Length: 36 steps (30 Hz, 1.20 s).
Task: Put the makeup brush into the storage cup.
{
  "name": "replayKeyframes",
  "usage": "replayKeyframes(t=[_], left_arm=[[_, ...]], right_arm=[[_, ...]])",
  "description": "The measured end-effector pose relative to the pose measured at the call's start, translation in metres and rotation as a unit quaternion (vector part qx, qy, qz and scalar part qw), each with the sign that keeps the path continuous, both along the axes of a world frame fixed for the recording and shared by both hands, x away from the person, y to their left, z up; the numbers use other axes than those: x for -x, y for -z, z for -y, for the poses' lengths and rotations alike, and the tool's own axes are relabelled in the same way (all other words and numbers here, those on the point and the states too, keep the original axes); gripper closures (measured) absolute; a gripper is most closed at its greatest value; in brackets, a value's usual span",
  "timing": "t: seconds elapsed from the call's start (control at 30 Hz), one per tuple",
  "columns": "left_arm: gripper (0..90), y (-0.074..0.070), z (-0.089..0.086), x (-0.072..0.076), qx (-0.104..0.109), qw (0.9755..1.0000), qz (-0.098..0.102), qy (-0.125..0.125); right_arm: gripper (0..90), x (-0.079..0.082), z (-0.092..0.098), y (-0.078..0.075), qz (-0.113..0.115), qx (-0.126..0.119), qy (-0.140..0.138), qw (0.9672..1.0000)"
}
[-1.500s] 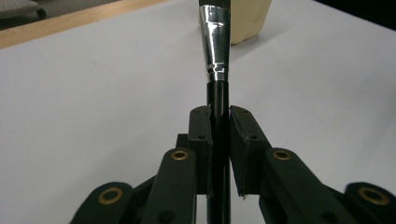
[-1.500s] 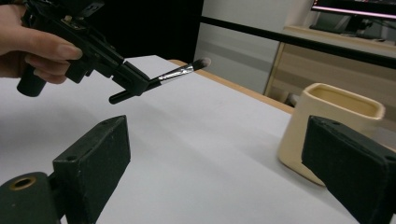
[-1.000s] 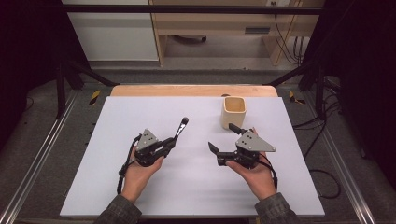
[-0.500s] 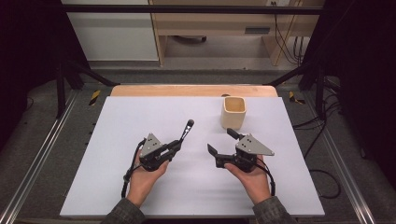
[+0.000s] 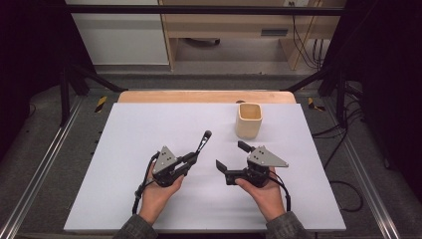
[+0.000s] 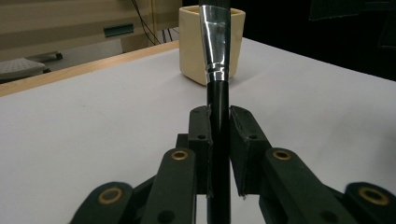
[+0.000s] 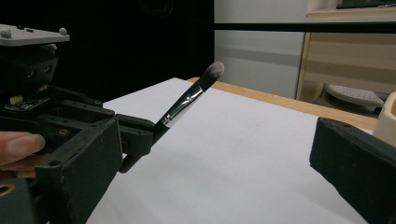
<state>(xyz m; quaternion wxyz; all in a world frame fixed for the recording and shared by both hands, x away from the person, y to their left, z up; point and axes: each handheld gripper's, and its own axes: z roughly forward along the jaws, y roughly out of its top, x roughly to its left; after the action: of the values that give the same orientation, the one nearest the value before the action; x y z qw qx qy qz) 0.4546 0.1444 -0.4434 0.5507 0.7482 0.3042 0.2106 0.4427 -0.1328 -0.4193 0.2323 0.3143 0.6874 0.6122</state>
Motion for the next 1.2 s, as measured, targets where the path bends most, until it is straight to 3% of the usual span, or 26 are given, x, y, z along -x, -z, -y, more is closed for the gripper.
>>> replayKeyframes(t=[0.23,0.47,0.6,0.87,1.2], left_arm=[[79.4,0.0,0.006,0.004,-0.003,0.9999,0.006,0.011],[79.4,-0.001,0.012,0.009,-0.005,0.9997,0.012,0.021],[79.4,-0.002,0.015,0.011,-0.003,0.9995,0.018,0.026],[79.4,-0.002,0.02,0.014,-0.007,0.9992,0.019,0.034],[79.4,-0.002,0.025,0.017,-0.007,0.9988,0.024,0.042]], right_arm=[[12.0,0.001,-0.001,0.001,0.001,-0.011,-0.012,0.9999],[23.6,0.001,-0.008,0.006,-0.027,-0.023,-0.042,0.9985],[23.8,0.0,-0.012,0.009,-0.042,-0.032,-0.049,0.9974],[26.0,-0.005,-0.014,0.013,-0.07,-0.054,-0.046,0.995],[34.9,-0.007,-0.014,0.015,-0.082,-0.07,-0.044,0.9932]])
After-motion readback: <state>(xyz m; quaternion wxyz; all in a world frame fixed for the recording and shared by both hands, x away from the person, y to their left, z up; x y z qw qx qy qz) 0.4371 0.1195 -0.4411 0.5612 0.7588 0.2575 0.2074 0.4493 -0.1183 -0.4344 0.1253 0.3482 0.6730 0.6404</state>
